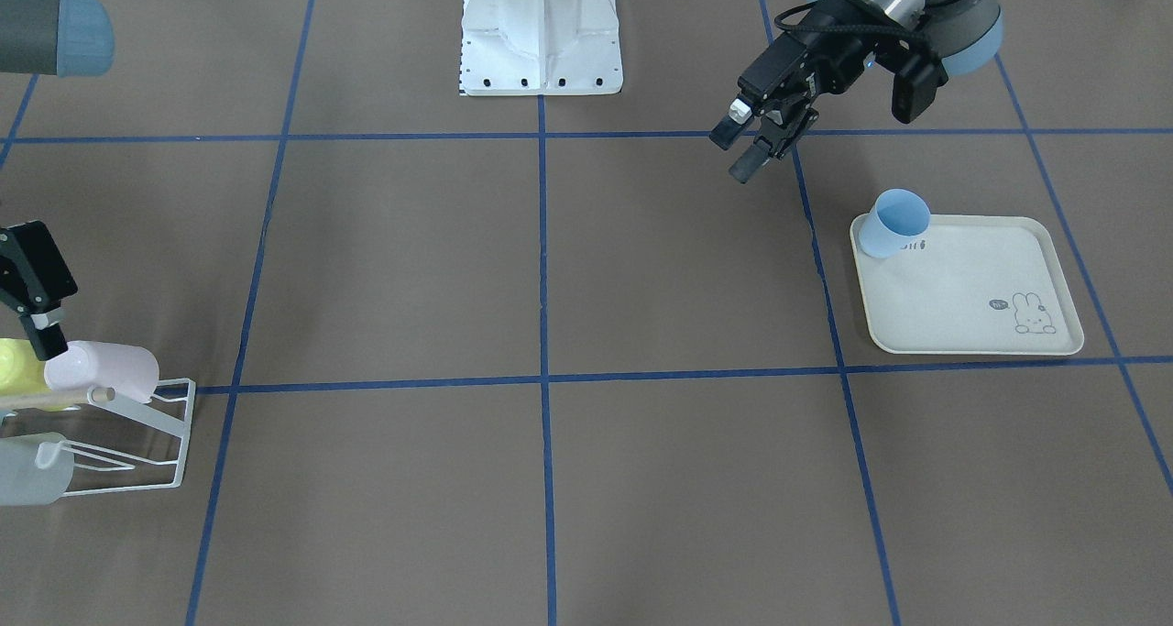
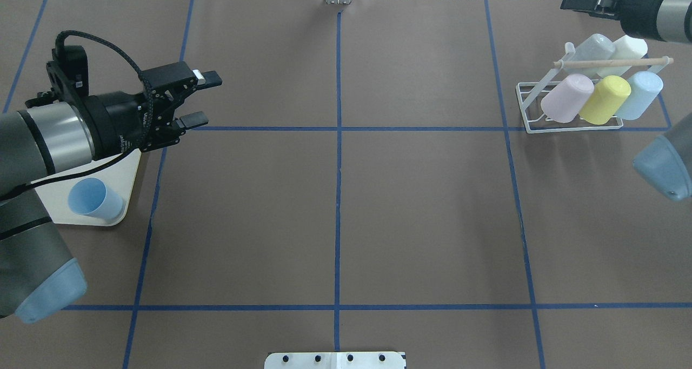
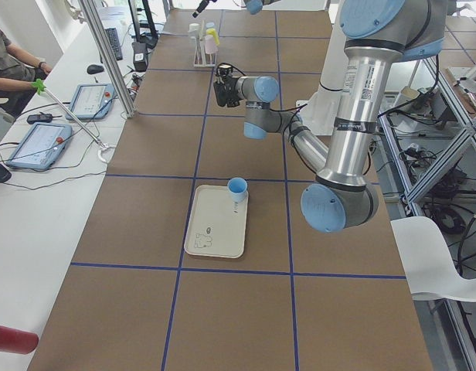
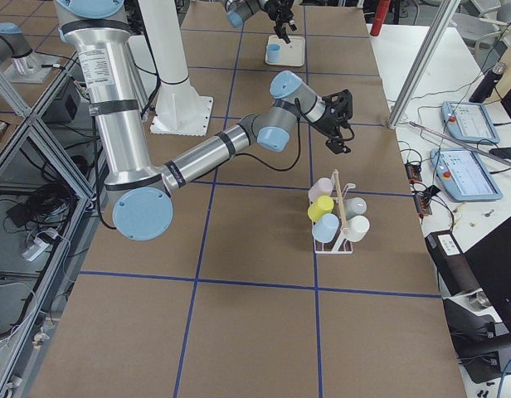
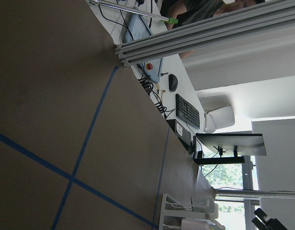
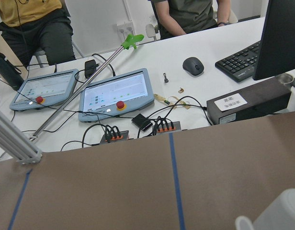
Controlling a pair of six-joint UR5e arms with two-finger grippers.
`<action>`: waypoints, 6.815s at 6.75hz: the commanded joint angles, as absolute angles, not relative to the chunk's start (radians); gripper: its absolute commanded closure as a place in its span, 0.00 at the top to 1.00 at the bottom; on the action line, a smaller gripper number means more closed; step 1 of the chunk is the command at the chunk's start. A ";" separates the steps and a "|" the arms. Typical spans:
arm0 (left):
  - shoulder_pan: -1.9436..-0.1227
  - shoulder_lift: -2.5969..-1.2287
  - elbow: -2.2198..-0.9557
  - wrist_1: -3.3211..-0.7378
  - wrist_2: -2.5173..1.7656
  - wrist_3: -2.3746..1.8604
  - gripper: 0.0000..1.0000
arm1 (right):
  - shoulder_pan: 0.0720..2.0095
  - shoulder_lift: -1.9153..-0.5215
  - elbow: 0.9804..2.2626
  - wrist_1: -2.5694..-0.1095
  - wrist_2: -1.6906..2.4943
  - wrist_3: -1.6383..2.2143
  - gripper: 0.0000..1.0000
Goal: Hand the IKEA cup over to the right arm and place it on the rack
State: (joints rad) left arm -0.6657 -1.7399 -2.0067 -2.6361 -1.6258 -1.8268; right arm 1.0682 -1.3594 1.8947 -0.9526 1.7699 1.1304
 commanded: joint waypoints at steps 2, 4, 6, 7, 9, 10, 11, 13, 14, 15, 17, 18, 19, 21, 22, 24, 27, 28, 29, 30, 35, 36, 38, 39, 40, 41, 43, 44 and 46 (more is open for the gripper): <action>-0.782 -1.669 -2.078 -2.377 -1.841 -1.449 1.00 | 1.034 -1.250 1.911 -0.950 1.928 1.440 1.00; -0.837 -1.664 -2.088 -2.217 -1.943 -1.222 1.00 | 1.019 -1.244 1.867 -0.753 1.968 1.625 1.00; -0.838 -1.639 -2.088 -2.064 -1.962 -0.975 1.00 | 0.983 -1.240 1.839 -0.658 1.957 1.702 1.00; -0.838 -1.591 -2.088 -2.063 -1.977 -0.883 1.00 | 0.974 -1.221 1.839 -0.658 1.954 1.716 1.00; -0.838 -1.499 -2.073 -2.068 -1.973 -0.714 1.00 | 0.965 -1.209 1.839 -0.657 1.953 1.726 1.00; -0.839 -1.480 -2.053 -2.069 -1.968 -0.674 1.00 | 0.945 -1.201 1.839 -0.658 1.928 1.726 1.00; -0.839 -1.479 -2.013 -2.072 -1.968 -0.648 1.00 | 0.918 -1.200 1.839 -0.657 1.886 1.727 1.00; -0.841 -1.477 -1.967 -2.074 -1.965 -0.586 0.99 | 0.910 -1.193 1.839 -0.657 1.876 1.727 1.00; -0.841 -1.479 -1.944 -2.074 -1.965 -0.565 0.97 | 0.910 -1.186 1.839 -0.658 1.876 1.729 1.00; -0.841 -1.477 -1.933 -2.074 -1.962 -0.537 0.91 | 0.908 -1.184 1.839 -0.658 1.876 1.735 1.00; -0.841 -1.477 -1.924 -2.074 -1.962 -0.517 0.88 | 0.907 -1.184 1.839 -0.657 1.878 1.735 1.00; -0.841 -1.476 -1.925 -2.074 -1.965 -0.517 0.88 | 0.907 -1.184 1.839 -0.657 1.878 1.735 1.00; -0.839 -1.476 -1.922 -2.074 -1.962 -0.517 0.88 | 0.905 -1.186 1.839 -0.657 1.878 1.735 1.00; -0.831 -1.479 -1.904 -2.071 -1.962 -0.517 0.85 | 0.899 -1.186 1.841 -0.646 1.878 1.750 1.00; -0.831 -1.477 -1.901 -2.071 -1.962 -0.506 0.83 | 0.893 -1.189 1.839 -0.625 1.876 1.756 1.00; -0.831 -1.479 -1.898 -2.071 -1.965 -0.492 0.72 | 0.890 -1.192 1.841 -0.621 1.876 1.758 1.00; -0.828 -1.480 -1.891 -2.066 -1.965 -0.492 0.63 | 0.890 -1.192 1.839 -0.621 1.876 1.759 1.00; -0.827 -1.482 -1.887 -2.068 -1.965 -0.492 0.63 | 0.890 -1.193 1.839 -0.621 1.876 1.759 1.00; -0.827 -1.482 -1.885 -2.068 -1.965 -0.492 0.58 | 0.890 -1.192 1.839 -0.620 1.876 1.759 1.00; -0.825 -1.482 -1.885 -2.068 -1.965 -0.492 0.55 | 0.890 -1.192 1.839 -0.620 1.876 1.759 1.00; -0.824 -1.482 -1.884 -2.068 -1.960 -0.492 0.27 | 0.890 -1.187 1.839 -0.621 1.876 1.759 1.00; -0.825 -1.480 -1.884 -2.068 -1.960 -0.492 0.18 | 0.890 -1.186 1.839 -0.621 1.875 1.759 1.00; -0.828 -1.479 -1.891 -2.063 -1.960 -0.492 0.00 | 0.888 -1.183 1.839 -0.623 1.868 1.758 1.00; -0.836 -1.457 -1.923 -2.060 -1.962 -0.485 0.00 | 0.888 -1.180 1.839 -0.623 1.867 1.758 1.00; -0.845 -1.421 -1.983 -2.021 -1.967 -0.448 0.00 | 0.888 -1.178 1.839 -0.623 1.867 1.759 1.00; -0.930 -1.431 -2.018 -1.947 -1.967 -0.398 0.00 | 0.888 -1.178 1.839 -0.623 1.868 1.766 1.00; -1.065 -1.510 -2.016 -1.890 -1.965 -0.412 0.00 | 0.888 -1.178 1.841 -0.621 1.868 1.767 1.00; -1.109 -1.579 -1.999 -1.870 -1.962 -0.490 0.00 | 0.888 -1.178 1.841 -0.621 1.867 1.767 1.00; -1.109 -1.734 -1.968 -1.874 -1.959 -0.844 0.00 | 0.885 -1.180 1.839 -0.623 1.829 1.763 1.00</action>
